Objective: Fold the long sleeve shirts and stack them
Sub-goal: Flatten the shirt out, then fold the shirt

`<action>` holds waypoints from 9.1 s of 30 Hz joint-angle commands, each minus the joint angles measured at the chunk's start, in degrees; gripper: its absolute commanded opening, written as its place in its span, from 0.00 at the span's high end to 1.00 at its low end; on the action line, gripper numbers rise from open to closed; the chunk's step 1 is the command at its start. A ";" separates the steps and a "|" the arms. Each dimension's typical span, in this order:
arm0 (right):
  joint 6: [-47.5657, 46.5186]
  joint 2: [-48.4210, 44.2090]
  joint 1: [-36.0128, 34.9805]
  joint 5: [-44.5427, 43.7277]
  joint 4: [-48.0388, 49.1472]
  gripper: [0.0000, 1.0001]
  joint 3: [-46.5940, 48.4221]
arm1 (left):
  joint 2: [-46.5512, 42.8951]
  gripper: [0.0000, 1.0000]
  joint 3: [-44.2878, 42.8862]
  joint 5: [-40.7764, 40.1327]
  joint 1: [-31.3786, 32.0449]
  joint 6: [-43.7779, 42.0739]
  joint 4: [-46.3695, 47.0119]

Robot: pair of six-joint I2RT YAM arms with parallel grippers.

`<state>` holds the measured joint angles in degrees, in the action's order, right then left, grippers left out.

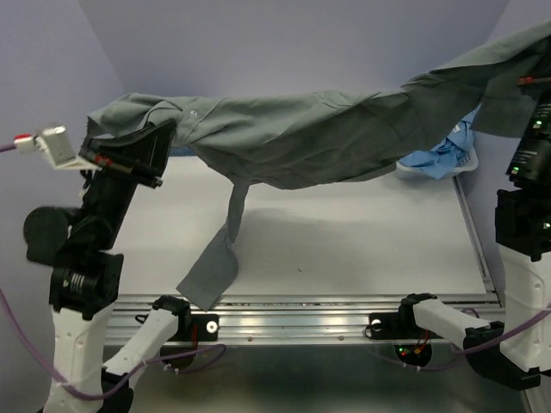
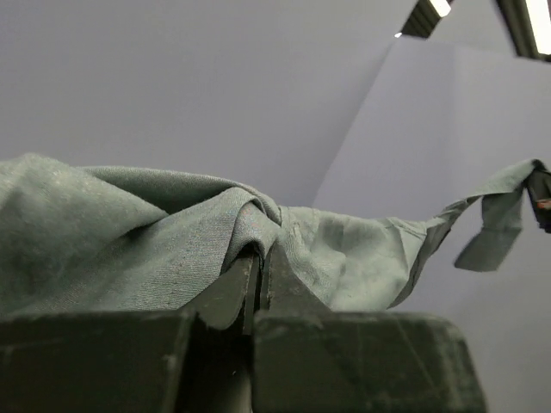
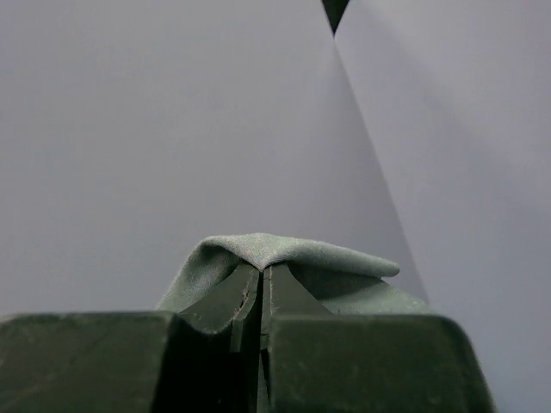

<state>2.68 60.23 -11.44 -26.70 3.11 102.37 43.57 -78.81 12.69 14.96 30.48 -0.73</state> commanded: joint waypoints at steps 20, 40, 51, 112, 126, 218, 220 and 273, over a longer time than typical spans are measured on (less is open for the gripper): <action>-16.22 9.02 -0.07 -6.88 3.83 0.99 1.73 | -6.77 1.00 17.42 -2.23 -0.02 22.16 -0.07; -0.30 54.40 -0.07 22.12 -20.88 0.00 15.52 | 34.22 0.01 9.61 -10.23 -8.55 15.06 -4.82; 9.01 33.22 -11.84 27.91 -22.36 0.00 -20.41 | 38.33 0.01 16.84 -9.97 -8.55 9.25 -8.32; 17.80 26.26 4.85 31.27 -24.12 0.00 -56.49 | 74.19 0.01 -18.73 -37.99 22.48 -15.53 -28.71; 18.68 28.54 4.85 28.10 -25.79 0.00 -56.31 | 86.06 0.01 -28.84 -48.97 17.04 -20.64 -31.34; 32.20 4.73 -40.31 20.55 -47.50 0.00 -54.19 | 20.67 0.01 42.32 -13.05 -5.38 15.22 -18.44; 37.82 4.03 -42.51 17.14 -48.46 0.00 -55.95 | 22.33 0.01 42.94 -12.95 -5.21 15.31 -16.85; 40.73 19.13 -45.34 9.40 -38.08 0.65 -61.59 | 41.33 1.00 30.38 -18.05 4.20 6.70 -24.67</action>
<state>43.29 77.25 -56.36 -12.80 -37.41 39.03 87.46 -48.47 -5.80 19.81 38.59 -24.10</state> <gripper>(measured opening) 0.683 0.037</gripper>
